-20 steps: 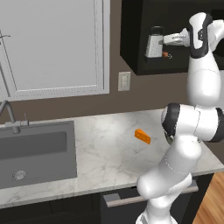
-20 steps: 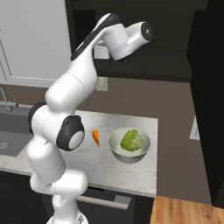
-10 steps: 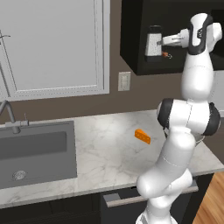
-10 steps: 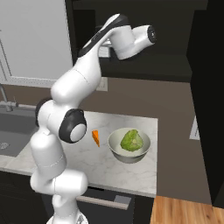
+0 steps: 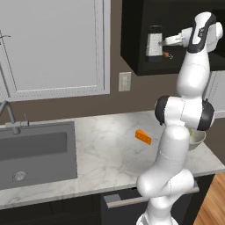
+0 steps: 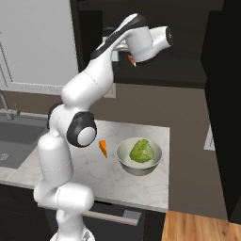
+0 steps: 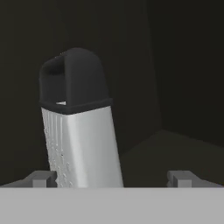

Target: Pick the cheese from the fridge and the cheese grater from the cabinet and place them next to the salad bowl.

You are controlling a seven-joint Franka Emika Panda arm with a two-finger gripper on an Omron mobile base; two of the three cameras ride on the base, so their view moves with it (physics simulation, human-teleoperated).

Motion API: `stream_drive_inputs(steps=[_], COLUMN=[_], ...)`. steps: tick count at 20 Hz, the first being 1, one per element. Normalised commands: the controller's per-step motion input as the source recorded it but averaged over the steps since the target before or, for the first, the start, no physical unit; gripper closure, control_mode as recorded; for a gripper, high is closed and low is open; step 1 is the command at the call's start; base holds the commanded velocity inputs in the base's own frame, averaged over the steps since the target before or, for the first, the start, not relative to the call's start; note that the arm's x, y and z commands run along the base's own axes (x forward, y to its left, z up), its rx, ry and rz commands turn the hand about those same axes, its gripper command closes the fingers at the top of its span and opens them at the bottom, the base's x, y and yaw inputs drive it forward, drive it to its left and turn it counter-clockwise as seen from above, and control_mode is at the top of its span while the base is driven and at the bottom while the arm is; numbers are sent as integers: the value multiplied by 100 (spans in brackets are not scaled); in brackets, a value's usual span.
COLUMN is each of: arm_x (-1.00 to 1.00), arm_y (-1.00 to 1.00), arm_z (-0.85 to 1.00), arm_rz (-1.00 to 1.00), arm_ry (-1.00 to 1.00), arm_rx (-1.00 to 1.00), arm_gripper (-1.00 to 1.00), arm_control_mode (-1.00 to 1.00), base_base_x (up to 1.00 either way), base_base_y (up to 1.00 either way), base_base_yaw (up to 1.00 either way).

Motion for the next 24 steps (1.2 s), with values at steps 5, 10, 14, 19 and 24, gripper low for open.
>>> stream_drive_inputs(steps=[5,10,14,19,24], arm_x=[-6,-5,-12,-23,-21], arm_y=[6,8,17,37,43], arm_z=[0,0,-2,-9,-15], arm_rz=[9,7,4,1,0], arm_ry=[-3,-4,-5,-6,-3], arm_rx=[0,0,0,0,0], arm_gripper=[-100,-100,-100,100,100], arm_control_mode=[-100,-100,-100,-100,-100], base_base_x=[0,0,0,0,0], base_base_y=[0,0,0,0,0], base_base_yaw=[0,0,0,0,0])
